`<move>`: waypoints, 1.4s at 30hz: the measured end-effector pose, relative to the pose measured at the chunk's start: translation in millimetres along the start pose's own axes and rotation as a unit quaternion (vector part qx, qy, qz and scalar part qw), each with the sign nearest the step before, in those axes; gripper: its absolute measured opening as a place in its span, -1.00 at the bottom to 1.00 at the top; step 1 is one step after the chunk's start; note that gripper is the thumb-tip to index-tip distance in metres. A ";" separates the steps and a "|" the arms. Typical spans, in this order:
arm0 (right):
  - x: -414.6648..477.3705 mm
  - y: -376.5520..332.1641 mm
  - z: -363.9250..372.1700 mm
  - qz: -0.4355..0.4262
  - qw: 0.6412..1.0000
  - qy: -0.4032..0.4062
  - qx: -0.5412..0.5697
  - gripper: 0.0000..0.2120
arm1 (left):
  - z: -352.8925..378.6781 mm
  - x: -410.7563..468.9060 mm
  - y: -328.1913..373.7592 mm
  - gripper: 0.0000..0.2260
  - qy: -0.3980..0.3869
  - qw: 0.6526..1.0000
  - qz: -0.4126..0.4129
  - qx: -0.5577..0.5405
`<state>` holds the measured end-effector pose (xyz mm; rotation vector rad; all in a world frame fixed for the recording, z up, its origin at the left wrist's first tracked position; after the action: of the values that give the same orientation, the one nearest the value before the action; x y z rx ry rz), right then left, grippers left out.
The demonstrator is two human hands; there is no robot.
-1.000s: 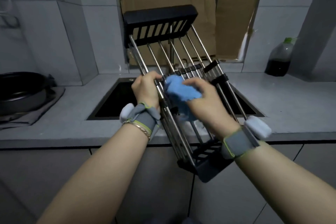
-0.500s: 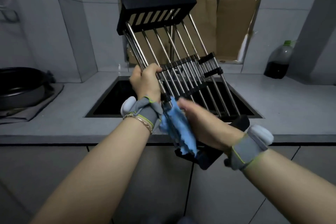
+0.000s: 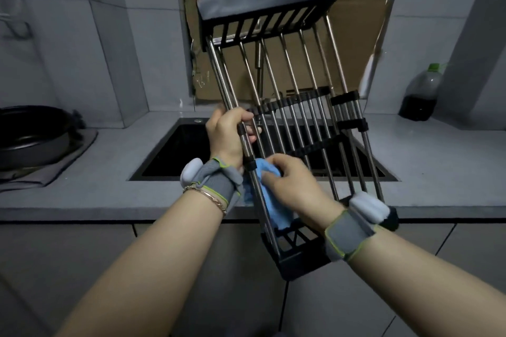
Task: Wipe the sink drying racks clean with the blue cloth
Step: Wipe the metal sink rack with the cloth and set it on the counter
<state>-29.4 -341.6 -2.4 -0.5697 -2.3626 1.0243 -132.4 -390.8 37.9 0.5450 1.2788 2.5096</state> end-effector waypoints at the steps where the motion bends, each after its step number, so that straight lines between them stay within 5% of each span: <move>1: -0.6 0.4 5.0 -0.018 1.000 0.001 -0.005 -0.91 | 0.0 1.0 0.5 -0.84 -0.006 1.000 0.007 0.003; 6: -19.5 16.1 21.3 -0.044 0.958 -0.208 -0.190 -0.92 | -7.1 10.1 6.2 -0.91 -0.032 0.999 0.020 -0.009; 9: -18.5 13.1 7.7 -0.045 0.938 -0.247 -0.240 -0.78 | -8.4 11.9 3.2 -0.86 -0.045 0.998 -0.030 -0.034; 11: -13.5 7.4 -5.7 -0.013 0.954 -0.214 -0.211 -0.73 | -8.5 14.3 2.0 -0.76 -0.053 0.996 -0.057 -0.044; 14: -2.4 -4.3 -34.1 -0.035 0.996 0.022 -0.084 -0.77 | -5.5 16.2 4.5 -0.79 -0.070 0.996 -0.055 -0.019; 18: 14.2 -18.8 -53.7 -0.177 0.948 0.247 -0.090 -0.70 | 2.1 13.3 1.2 -0.80 -0.071 0.997 -0.036 0.009; 22: 32.2 3.9 -22.2 -0.275 0.905 0.159 -0.284 -0.59 | 8.2 18.1 2.8 -0.80 -0.048 0.997 0.039 0.045; 26: 21.8 24.5 -12.3 -0.301 0.894 0.083 -0.321 -0.78 | 9.5 30.4 10.6 -0.80 -0.030 0.998 0.048 -0.010; 31: 29.4 37.1 -29.8 -0.152 0.934 -0.041 -0.321 -0.73 | 14.2 35.0 24.6 -0.81 -0.037 0.995 0.094 -0.014; 34: 26.5 30.8 -48.7 -0.114 0.966 0.142 -0.181 -0.77 | 17.2 38.4 34.4 -0.82 -0.044 0.992 0.120 -0.017; 37: 28.9 26.7 -74.0 -0.074 0.950 0.301 -0.031 -0.77 | 11.4 44.6 37.6 -0.88 -0.036 0.986 0.158 0.038; 42: 43.2 70.5 -83.4 0.117 0.914 0.359 0.151 -0.83 | -8.5 52.6 46.8 -0.82 0.010 0.971 0.224 0.083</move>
<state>-1.9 -227.7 5.5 -0.9324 -1.4874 1.0245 -186.3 -402.6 82.3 0.9426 1.5250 2.7767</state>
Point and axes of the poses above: each hand's wrist, its own x-axis towards the middle knuckle, its own z-axis out of the palm, y = z × x, the point moved 2 cm from there along x, towards the middle knuckle, and after that the axes turned 4 degrees about -x, right-handed, at the moved point
